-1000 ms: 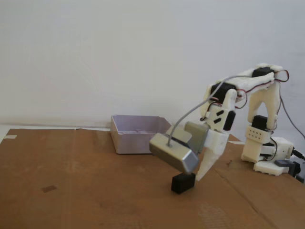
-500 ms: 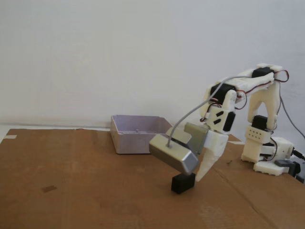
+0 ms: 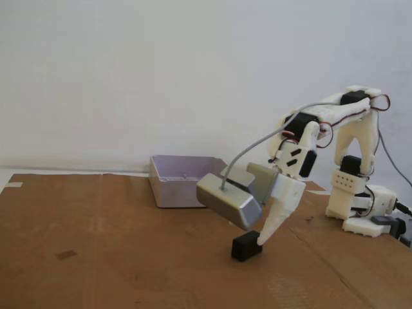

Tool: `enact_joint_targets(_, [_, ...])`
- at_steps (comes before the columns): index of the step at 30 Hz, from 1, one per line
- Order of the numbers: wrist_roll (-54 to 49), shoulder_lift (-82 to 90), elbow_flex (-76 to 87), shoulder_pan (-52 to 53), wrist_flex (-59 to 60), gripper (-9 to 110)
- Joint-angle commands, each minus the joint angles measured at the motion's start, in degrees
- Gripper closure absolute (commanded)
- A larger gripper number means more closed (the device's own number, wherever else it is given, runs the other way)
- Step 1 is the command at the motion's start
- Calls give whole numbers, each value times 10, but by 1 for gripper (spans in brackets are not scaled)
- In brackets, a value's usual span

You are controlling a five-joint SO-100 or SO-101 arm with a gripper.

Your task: Grasp a block and put it in the box.

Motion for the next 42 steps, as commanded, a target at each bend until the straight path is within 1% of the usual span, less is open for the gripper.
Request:
enact_joint_targets(1, [5, 9, -20, -2, -26, 66])
enact_joint_targets(36, [-3, -63, -14, 0, -26, 66])
enact_joint_targets(42, [-4, -73, -18, 16, -26, 66])
